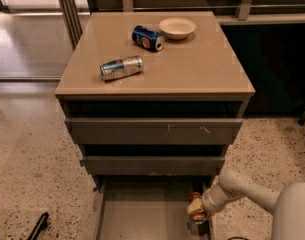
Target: Pick coke can from bottom drawer and place on counter
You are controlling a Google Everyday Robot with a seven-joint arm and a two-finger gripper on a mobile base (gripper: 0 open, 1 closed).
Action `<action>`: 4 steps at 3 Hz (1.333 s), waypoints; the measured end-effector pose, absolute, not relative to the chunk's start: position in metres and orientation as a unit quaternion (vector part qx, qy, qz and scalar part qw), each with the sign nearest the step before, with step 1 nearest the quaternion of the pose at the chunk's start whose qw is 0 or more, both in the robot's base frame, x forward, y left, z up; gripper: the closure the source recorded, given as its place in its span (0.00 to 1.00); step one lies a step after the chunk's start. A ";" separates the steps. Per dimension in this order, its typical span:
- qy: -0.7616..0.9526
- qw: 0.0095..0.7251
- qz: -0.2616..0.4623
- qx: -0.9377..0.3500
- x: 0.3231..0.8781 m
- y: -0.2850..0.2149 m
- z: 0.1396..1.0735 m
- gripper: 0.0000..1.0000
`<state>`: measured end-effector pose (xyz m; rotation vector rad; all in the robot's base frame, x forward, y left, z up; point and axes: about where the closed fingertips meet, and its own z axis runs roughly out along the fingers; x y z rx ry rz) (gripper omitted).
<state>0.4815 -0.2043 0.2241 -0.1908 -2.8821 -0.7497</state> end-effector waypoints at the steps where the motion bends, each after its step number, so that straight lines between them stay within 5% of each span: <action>1: -0.954 0.101 -0.283 0.000 0.461 -0.210 0.262 1.00; 4: -0.928 0.088 -0.352 0.090 0.437 -0.196 0.325 1.00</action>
Offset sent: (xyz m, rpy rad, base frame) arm -0.0507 -0.0010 0.1346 0.2752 -0.0813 0.3573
